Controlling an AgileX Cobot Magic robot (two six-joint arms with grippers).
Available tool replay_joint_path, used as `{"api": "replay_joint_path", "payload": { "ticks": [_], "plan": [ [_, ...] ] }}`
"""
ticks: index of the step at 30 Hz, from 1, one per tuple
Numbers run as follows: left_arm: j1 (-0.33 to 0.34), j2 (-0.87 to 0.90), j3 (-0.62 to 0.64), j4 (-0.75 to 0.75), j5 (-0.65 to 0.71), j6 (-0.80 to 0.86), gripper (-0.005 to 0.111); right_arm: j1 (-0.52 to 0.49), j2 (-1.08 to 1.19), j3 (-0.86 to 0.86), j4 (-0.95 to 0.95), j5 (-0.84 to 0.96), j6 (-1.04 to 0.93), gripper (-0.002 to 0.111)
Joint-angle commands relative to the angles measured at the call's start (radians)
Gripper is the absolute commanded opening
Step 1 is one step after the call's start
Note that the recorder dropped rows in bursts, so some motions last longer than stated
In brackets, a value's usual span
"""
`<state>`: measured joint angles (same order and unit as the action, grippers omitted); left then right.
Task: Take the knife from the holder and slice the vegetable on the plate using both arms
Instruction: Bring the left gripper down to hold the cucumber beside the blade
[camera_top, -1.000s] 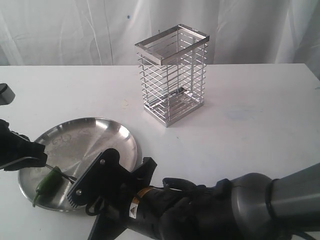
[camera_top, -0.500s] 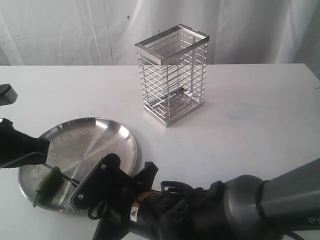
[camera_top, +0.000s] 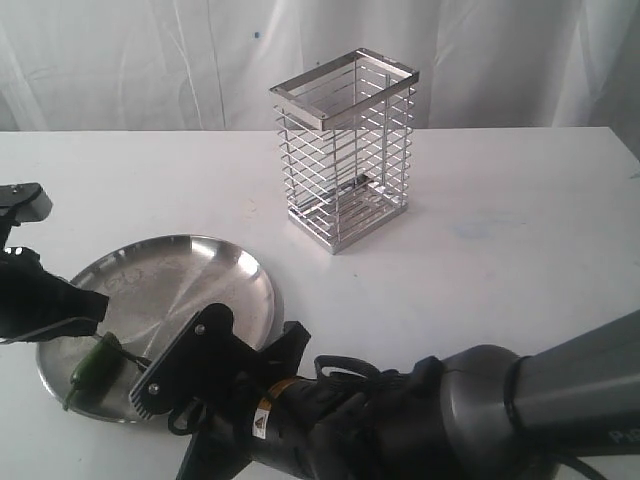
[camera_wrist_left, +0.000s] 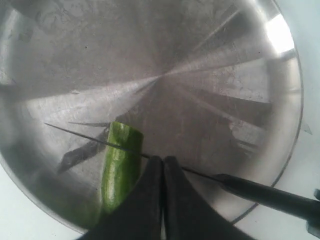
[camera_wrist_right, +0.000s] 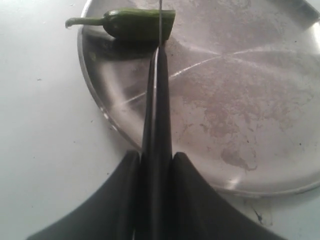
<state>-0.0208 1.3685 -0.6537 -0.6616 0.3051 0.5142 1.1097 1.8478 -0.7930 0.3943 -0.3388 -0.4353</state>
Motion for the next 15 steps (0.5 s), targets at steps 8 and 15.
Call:
{"api": "replay_joint_path", "payload": {
  "ticks": [8,15],
  "plan": [
    [-0.003,0.068,-0.087,-0.022,0.072,0.042,0.001,-0.004,0.000,-0.009,-0.006,0.009,-0.008,0.000],
    [-0.003,0.069,-0.088,-0.003,0.083,0.063,0.001,-0.004,0.000,-0.009,-0.006,0.009,-0.008,0.000]
  ]
}}
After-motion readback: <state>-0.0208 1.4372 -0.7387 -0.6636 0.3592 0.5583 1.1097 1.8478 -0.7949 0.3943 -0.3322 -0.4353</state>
